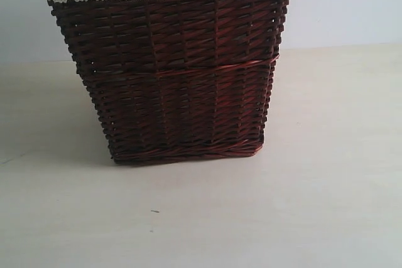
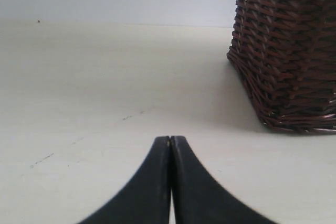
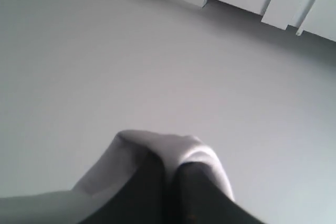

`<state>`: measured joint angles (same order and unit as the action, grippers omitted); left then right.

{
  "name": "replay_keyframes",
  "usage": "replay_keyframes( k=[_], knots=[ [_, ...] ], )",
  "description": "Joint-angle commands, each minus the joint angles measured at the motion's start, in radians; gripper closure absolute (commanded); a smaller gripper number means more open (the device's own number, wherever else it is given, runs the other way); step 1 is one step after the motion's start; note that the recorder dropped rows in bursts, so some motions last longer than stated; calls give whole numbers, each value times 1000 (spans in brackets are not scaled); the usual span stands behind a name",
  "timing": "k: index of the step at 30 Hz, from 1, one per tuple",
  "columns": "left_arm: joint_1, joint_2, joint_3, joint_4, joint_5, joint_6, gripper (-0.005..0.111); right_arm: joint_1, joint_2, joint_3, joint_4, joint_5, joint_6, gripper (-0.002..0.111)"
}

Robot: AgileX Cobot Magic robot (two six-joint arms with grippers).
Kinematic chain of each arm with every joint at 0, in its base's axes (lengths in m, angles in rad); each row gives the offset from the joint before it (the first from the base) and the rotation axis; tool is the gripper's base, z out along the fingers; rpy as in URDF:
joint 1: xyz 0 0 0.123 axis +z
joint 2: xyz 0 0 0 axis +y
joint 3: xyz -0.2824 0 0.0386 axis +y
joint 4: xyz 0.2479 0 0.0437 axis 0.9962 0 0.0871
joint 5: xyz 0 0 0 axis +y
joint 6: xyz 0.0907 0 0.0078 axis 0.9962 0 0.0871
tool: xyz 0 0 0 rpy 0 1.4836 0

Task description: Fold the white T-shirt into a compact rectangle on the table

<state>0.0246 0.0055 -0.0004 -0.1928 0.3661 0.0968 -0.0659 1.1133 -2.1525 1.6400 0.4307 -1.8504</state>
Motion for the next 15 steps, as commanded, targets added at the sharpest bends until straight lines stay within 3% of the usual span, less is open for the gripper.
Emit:
replay_keyframes(
  k=[1,5,9,12,15],
  knots=[
    [-8,-6,0,2,-5,3,107,2,64,-4,-335,79,284,108],
    [-8,-6,0,2,-5,3,107,2,147,-4,-644,356,674,108],
    [-8,-6,0,2,-5,3,107,2,247,49,-674,764,809,108],
    [-8,-6,0,2,-5,3,107,30,284,202,-634,790,858,108],
    [-8,-6,0,2,-5,3,107,86,280,389,-626,790,738,108]
  ],
)
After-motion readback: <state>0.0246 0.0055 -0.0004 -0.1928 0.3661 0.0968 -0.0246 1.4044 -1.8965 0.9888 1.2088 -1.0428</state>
